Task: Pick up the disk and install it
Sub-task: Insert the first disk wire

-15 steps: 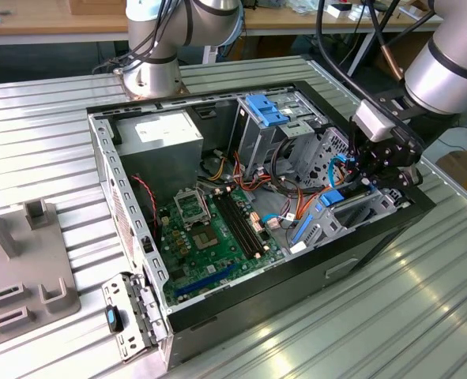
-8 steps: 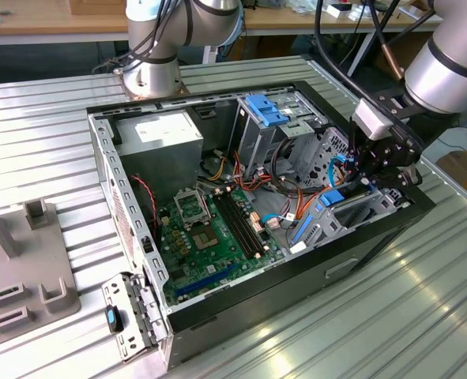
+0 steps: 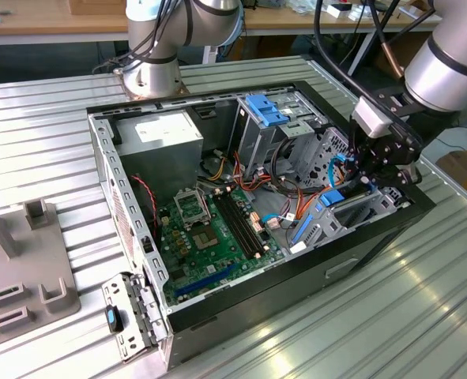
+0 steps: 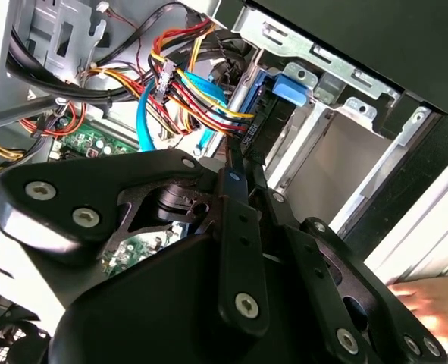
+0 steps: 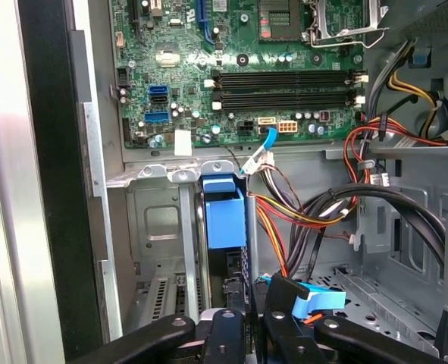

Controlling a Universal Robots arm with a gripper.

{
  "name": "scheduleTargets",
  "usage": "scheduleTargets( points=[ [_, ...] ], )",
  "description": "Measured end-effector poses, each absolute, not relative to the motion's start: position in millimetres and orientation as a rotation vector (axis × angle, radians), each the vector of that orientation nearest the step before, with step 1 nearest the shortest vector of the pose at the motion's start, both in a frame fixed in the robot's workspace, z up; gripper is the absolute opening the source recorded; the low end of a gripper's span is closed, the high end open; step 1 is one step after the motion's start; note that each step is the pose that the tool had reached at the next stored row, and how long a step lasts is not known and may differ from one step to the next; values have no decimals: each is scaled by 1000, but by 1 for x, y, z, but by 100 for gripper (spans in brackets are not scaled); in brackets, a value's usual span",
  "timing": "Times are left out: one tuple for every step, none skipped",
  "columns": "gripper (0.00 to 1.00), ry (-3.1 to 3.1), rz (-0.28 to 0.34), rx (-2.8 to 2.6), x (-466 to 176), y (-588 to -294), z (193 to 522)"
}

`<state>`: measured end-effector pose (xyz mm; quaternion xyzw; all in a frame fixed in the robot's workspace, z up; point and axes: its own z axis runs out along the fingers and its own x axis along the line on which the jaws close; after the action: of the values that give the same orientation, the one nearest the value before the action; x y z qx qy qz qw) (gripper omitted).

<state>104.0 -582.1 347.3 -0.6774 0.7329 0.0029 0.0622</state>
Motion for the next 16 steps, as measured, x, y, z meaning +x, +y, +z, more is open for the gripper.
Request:
scheduleTargets(
  points=[
    [16,2216,9,-2048,104,-582,347],
    [16,2216,9,-2048,105,-582,347],
    [16,2216,9,-2048,105,-582,347],
    [16,2216,9,-2048,105,-582,347],
    [16,2216,9,-2048,105,-582,347],
    [16,2216,9,-2048,105,-582,347],
    [16,2216,9,-2048,105,-582,347],
    [16,2216,9,-2048,105,-582,347],
    [16,2216,9,-2048,105,-583,347],
    [16,2216,9,-2048,105,-583,347],
    [16,2216,9,-2048,105,-583,347],
    [16,2215,9,-2048,105,-583,347],
    [16,2216,9,-2048,105,-583,347],
    [16,2215,9,-2048,104,-583,346],
    [16,2216,9,-2048,104,-583,346],
    [16,2216,9,-2048,104,-583,346]
  ],
)
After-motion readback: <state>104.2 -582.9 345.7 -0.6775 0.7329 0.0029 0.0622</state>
